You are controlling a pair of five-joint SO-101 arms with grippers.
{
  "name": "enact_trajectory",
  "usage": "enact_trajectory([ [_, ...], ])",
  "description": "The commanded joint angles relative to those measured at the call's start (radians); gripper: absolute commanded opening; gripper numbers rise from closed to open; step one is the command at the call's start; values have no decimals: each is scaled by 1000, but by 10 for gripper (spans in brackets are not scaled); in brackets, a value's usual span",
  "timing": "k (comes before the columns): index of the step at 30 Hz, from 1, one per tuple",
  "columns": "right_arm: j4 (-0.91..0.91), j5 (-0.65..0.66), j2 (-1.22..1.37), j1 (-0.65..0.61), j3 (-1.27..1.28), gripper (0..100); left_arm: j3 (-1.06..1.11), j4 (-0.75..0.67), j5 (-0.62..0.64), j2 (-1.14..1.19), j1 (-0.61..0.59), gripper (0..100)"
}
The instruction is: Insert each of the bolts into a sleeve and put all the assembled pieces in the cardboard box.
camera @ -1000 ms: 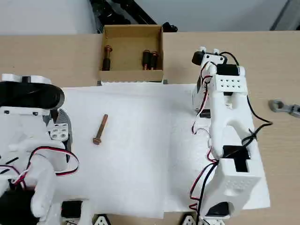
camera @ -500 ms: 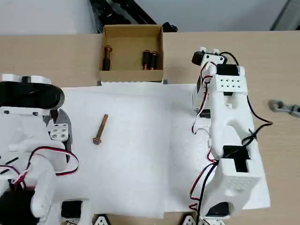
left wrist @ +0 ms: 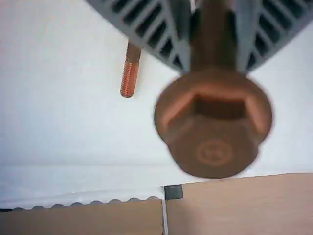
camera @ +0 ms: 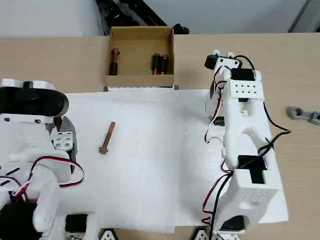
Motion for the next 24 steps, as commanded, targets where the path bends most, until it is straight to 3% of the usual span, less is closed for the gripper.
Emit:
enact_trajectory([
  [1, -5, 14, -19, -5, -20, 300, -7, 2, -5, -11, 2, 6],
  [13, -67, 14, -10, 2, -20, 307, -7, 2, -5, -11, 2, 6],
  [24, -213, 14, 197, 53, -26, 307, -7, 2, -6, -9, 2, 6],
])
